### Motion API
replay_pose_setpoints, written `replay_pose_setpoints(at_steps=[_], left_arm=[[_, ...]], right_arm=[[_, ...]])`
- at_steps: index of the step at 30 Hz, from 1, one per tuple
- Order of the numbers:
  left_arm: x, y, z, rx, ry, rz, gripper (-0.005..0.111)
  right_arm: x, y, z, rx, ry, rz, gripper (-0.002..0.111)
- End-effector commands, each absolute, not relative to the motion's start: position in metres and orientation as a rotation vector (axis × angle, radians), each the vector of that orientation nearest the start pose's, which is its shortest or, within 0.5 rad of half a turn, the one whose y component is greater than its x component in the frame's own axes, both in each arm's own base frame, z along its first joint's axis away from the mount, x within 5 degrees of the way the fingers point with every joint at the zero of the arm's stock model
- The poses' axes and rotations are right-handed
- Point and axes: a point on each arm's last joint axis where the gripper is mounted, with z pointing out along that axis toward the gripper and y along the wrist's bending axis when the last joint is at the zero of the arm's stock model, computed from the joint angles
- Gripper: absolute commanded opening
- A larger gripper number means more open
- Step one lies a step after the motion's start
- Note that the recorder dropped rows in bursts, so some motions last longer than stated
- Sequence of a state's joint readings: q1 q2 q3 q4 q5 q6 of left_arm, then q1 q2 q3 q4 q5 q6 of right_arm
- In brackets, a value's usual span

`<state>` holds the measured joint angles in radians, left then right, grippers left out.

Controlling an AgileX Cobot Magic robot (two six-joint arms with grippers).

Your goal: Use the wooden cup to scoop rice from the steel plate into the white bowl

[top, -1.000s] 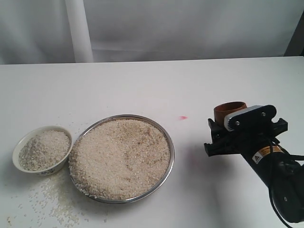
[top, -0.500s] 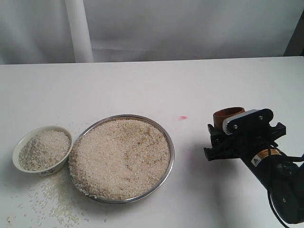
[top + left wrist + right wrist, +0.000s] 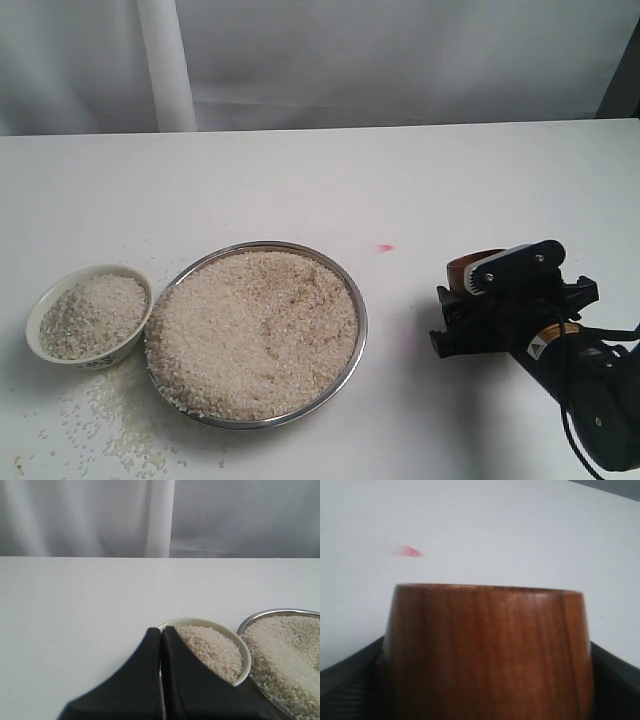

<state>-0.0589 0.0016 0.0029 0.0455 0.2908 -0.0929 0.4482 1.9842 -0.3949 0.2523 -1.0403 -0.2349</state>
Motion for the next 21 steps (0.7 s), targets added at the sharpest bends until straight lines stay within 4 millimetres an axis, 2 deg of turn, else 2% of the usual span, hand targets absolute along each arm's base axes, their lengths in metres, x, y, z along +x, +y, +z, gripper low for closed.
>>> replay_pose_setpoints(at_steps=[1, 9, 11, 15, 21], left_arm=[[0.0546, -0.0025, 0.1875, -0.005, 1.769, -0.08, 0.0], [0.0546, -0.0025, 0.1875, -0.005, 1.769, -0.08, 0.0], [0.0546, -0.0025, 0.1875, -0.005, 1.769, -0.08, 0.0], [0.0546, -0.0025, 0.1875, -0.005, 1.769, -0.08, 0.0], [0.0546, -0.0025, 0.1875, -0.005, 1.769, -0.08, 0.0]], right_arm=[[0.2504, 0.0965, 0.0768, -0.423, 1.997, -0.011, 0.0], [0.2497, 0.0964, 0.0761, -0.427, 2.004, -0.01, 0.0], [0.2494, 0.0964, 0.0756, -0.429, 2.009, -0.01, 0.005], [0.2482, 0.0959, 0.0747, -0.431, 2.019, -0.01, 0.025], [0.2481, 0.0958, 0.0745, -0.432, 2.022, -0.01, 0.062]])
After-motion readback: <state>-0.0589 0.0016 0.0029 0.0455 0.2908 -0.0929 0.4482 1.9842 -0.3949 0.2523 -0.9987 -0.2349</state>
